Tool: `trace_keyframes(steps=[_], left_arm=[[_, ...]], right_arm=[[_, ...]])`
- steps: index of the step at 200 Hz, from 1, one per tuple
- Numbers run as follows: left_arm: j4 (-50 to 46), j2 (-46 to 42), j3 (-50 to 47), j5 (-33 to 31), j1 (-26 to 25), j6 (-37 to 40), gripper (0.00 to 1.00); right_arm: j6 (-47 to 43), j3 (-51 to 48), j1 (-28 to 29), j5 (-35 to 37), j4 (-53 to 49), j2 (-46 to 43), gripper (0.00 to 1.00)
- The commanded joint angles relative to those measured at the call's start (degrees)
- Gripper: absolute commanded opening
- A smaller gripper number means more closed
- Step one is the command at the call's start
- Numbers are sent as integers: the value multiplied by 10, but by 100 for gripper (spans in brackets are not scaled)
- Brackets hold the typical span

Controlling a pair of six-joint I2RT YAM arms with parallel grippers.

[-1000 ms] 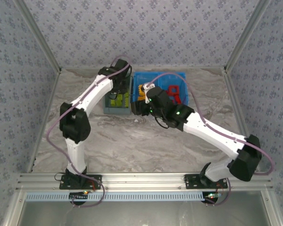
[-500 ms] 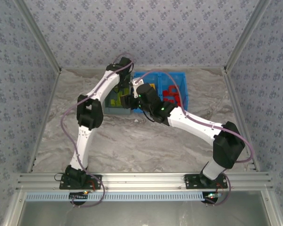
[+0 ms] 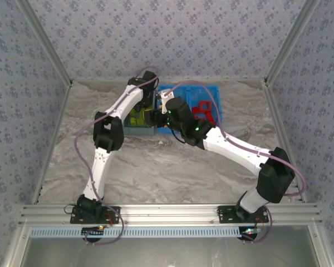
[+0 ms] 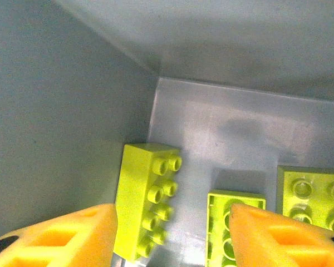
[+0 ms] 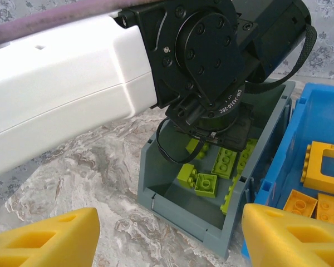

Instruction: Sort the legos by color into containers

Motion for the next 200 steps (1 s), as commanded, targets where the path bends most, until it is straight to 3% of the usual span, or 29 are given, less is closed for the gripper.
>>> trace_keyframes(steps=[1, 68, 97, 121, 153, 163, 165, 168, 183, 200], left_arm=[[-24, -19, 4, -20, -4, 4, 57], [-41, -149, -32, -25, -34, -23, 57], [-14, -299, -170, -9, -50, -52, 57], [10, -469, -348, 31, -55, -89, 60], [17, -701, -566, 127, -39, -114, 74], [13, -764, -620, 171, -20, -113, 84], [12, -777, -628, 181, -16, -112, 95], [12, -794, -642, 195, -8, -110, 99], [1, -860, -688, 249, 22, -94, 100], [8, -909, -718, 254, 28, -82, 99]], right_arm=[[11, -5, -5, -3, -9, -18, 71], [1, -24, -18, 18, -54, -83, 71], [-3, -49, -27, 35, -89, -143, 71], [-4, -89, -38, 58, -137, -212, 71], [26, -131, -79, 92, -247, -318, 81], [44, -143, -102, 107, -293, -346, 88], [48, -145, -106, 112, -303, -350, 89], [54, -148, -114, 120, -318, -358, 97], [79, -162, -156, 139, -389, -382, 100], [83, -177, -186, 174, -416, -397, 100]])
